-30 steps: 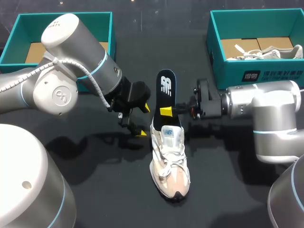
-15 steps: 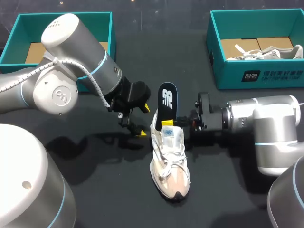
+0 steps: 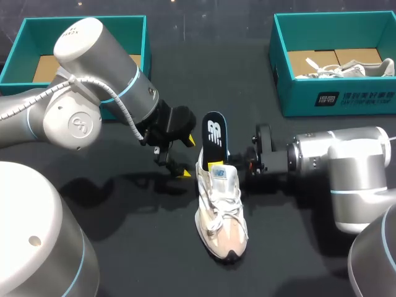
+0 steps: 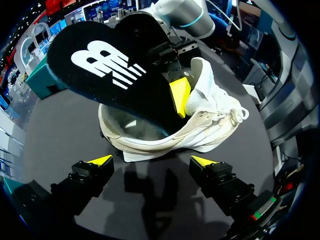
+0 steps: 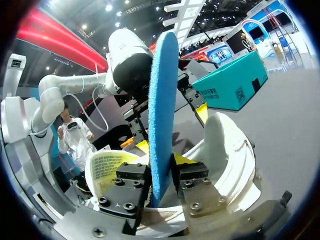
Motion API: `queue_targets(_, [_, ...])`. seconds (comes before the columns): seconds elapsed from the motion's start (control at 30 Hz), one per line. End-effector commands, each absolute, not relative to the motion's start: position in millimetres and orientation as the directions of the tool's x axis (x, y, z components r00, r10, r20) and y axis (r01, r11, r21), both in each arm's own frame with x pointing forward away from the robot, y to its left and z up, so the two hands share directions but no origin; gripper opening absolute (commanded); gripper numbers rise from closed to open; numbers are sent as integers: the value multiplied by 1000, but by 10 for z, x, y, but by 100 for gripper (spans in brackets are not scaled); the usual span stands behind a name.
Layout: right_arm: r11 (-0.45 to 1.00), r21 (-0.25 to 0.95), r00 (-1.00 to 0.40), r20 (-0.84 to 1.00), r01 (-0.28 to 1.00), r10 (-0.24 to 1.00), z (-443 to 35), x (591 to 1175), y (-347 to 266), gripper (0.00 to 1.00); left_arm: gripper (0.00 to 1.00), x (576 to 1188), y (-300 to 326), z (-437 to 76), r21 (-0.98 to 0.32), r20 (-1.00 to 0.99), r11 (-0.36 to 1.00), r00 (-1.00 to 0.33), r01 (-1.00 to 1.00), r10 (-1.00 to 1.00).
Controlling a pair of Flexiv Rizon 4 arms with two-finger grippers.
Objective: Take the shoe out of the shoebox, open the shoe tongue, remove and reinsert the insole, then place the shoe into the shoebox
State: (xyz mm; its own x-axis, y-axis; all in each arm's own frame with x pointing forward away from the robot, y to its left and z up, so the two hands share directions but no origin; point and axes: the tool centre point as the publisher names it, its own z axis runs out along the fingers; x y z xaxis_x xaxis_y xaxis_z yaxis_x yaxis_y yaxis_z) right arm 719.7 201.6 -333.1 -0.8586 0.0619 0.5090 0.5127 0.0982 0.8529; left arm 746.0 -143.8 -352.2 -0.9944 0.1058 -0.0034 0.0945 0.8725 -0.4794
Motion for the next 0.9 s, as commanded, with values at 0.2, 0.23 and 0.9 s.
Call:
queue_targets(0.2, [125,870,-879,471,476,69,-3112,7282,1980,38,100,7459,-1438,-3528,-479,-4,873,-994,95,106])
queue_targets(0.23, [126,872,-881,468,473,67,-3104,7301,1981,37,100,7459,-1438,-3528,-479,-4,873,-994,95,106])
queue_targets(0.9, [130,856,-865,501,500,27,-3237,7489,2000,0,100,7459,-1438,-3528,-479,-4,873,-994,95,106])
